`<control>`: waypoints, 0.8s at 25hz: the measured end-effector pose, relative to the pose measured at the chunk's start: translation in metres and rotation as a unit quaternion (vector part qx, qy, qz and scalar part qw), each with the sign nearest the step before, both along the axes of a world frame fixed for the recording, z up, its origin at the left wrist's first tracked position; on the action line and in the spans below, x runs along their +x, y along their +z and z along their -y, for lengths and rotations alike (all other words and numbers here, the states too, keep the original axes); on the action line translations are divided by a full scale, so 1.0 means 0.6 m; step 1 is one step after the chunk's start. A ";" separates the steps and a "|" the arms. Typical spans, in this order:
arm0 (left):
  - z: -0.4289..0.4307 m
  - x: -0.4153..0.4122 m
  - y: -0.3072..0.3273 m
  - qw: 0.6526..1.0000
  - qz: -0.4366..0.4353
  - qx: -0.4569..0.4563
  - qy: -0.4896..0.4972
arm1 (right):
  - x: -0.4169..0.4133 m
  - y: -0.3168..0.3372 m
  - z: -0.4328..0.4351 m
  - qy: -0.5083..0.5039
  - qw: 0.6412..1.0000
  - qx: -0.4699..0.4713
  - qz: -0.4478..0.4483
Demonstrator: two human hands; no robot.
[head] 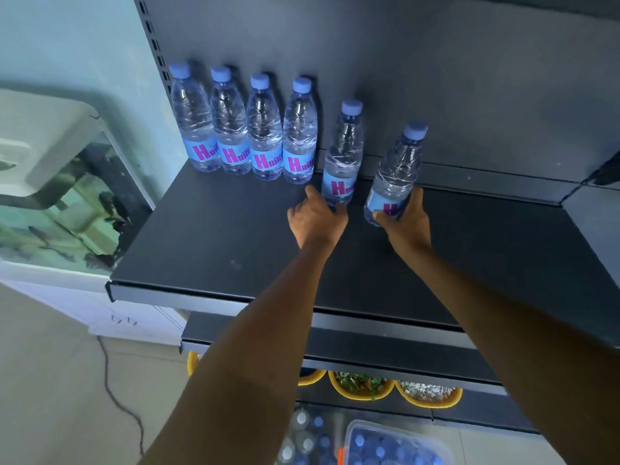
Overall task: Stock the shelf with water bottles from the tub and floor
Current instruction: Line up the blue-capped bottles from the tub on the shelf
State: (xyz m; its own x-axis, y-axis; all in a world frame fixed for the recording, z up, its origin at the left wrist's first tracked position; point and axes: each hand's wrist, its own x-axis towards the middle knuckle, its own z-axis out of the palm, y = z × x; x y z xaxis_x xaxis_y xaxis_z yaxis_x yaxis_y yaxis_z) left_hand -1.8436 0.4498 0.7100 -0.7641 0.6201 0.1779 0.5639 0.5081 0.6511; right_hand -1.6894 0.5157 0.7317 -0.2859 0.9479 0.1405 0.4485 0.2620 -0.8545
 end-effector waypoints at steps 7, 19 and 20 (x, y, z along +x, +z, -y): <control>-0.022 -0.019 -0.002 0.999 -0.004 -0.047 -0.012 | -0.075 -0.009 -0.049 -0.029 0.998 -0.025 0.056; -0.051 -0.048 -0.006 0.997 -0.027 -0.072 0.023 | -0.124 -0.049 -0.045 -0.105 0.994 0.021 0.011; -0.052 -0.050 -0.007 0.996 -0.030 -0.076 0.025 | -0.125 -0.049 -0.046 -0.110 0.993 0.030 0.019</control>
